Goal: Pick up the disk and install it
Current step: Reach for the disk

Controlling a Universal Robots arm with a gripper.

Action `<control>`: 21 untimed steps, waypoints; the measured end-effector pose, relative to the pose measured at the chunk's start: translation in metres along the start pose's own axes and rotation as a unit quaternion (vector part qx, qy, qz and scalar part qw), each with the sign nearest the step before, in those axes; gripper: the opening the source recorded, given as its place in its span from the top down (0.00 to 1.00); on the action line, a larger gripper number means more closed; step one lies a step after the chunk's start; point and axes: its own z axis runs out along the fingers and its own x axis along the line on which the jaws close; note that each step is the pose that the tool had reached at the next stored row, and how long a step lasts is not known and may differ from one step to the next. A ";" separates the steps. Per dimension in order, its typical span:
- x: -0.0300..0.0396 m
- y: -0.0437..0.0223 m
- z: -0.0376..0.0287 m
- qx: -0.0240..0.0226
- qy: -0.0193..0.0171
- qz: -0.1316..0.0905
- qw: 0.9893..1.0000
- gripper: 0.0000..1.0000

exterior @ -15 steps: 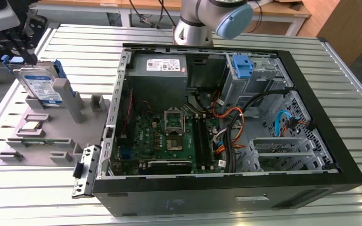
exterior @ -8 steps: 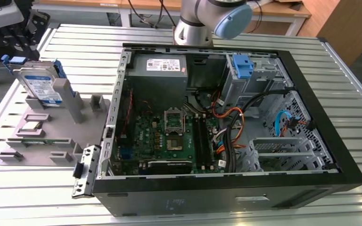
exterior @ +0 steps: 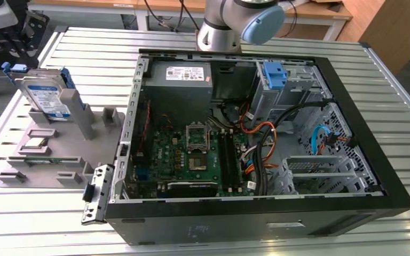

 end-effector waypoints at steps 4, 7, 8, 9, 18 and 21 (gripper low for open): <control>0.0008 0.0005 0.0005 0.000 -0.001 0.013 1.000 0.90; 0.0008 0.0006 0.0007 0.001 -0.001 0.023 1.000 0.90; 0.0008 0.0006 0.0007 0.001 -0.001 0.024 1.000 0.90; 0.0008 0.0006 0.0008 0.001 -0.001 0.024 1.000 0.90; 0.0007 0.0007 -0.0019 0.001 -0.001 0.028 1.000 0.90; 0.0007 0.0007 -0.0020 0.001 -0.001 0.029 1.000 0.90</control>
